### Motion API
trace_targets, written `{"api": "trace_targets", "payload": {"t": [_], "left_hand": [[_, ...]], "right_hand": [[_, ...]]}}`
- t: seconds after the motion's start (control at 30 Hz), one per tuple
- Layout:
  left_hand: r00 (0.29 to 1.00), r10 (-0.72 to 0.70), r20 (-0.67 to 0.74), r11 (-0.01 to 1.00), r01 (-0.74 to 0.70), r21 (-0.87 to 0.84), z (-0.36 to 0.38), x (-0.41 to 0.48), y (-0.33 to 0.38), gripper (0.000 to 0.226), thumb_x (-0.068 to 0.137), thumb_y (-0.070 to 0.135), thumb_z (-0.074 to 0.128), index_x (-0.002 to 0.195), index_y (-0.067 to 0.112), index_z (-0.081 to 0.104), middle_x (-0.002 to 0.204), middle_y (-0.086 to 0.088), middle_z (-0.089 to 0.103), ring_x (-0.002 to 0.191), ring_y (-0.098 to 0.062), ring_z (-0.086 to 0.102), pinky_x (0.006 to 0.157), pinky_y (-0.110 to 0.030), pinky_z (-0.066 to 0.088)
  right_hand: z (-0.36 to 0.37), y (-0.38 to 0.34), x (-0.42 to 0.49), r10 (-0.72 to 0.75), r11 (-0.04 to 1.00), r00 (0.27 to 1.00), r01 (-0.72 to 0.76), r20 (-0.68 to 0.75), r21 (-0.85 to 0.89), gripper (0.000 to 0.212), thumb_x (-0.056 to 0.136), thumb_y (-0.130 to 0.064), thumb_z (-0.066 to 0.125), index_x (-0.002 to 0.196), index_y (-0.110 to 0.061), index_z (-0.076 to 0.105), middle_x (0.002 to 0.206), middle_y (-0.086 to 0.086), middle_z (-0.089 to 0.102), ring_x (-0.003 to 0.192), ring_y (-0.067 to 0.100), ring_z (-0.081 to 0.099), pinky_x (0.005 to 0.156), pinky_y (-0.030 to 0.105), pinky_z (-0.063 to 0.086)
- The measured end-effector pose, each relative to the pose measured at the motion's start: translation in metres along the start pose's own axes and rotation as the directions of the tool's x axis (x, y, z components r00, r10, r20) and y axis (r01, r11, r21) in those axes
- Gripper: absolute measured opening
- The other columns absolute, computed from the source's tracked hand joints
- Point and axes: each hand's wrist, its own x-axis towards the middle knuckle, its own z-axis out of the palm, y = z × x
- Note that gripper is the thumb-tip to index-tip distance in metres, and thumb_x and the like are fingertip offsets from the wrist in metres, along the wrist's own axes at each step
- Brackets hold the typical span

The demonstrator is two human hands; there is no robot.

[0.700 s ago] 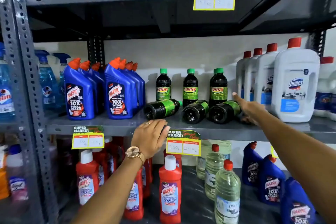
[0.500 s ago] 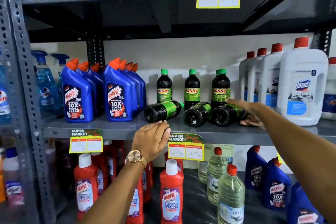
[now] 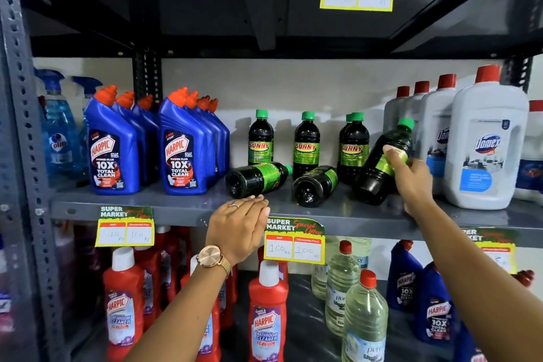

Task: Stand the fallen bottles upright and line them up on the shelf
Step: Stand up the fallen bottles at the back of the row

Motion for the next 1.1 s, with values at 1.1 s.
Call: {"api": "trace_targets", "payload": {"t": [1.1], "left_hand": [[0.994,-0.058,0.088,0.998,0.055,0.036,-0.007,0.0,0.007,0.037,0.093,0.028,0.041,0.098,0.012,0.075,0.098,-0.002,0.076,0.093,-0.018,0.071,0.082,-0.031,0.055]], "right_hand": [[0.023,0.008,-0.003,0.106,0.925,0.984,-0.044,0.146,-0.378,0.067,0.069,-0.024,0.084,0.121,0.003,0.053,0.122,0.02,0.059,0.107,0.033,0.058,0.089,0.04,0.051]]}}
